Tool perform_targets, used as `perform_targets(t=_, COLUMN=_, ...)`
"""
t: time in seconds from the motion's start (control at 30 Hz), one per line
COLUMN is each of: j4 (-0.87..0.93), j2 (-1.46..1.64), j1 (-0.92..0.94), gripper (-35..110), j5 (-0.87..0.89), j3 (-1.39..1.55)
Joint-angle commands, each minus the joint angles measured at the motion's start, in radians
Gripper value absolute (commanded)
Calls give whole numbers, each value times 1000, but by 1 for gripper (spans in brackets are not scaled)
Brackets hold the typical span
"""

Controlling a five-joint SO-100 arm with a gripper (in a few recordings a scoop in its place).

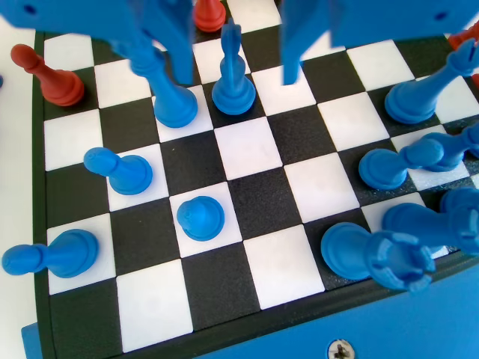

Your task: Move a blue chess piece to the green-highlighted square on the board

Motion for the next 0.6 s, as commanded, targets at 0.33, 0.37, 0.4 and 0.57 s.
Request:
perform_targets(t=0.33, j4=41, j2=199, j1=20, gripper=15, j5=-5, j3=35)
perform_targets(t=0.37, j4=57, j2=213, j1=21, gripper=14, j5=-6, j3=35)
perform_targets(t=0.4, j4=67, j2=224, j1=21, gripper=14, j5=-3, j3=32)
perform_targets(t=0.57, j4=140, j2=290, j1=23, gripper=12, j5=23, j3=6)
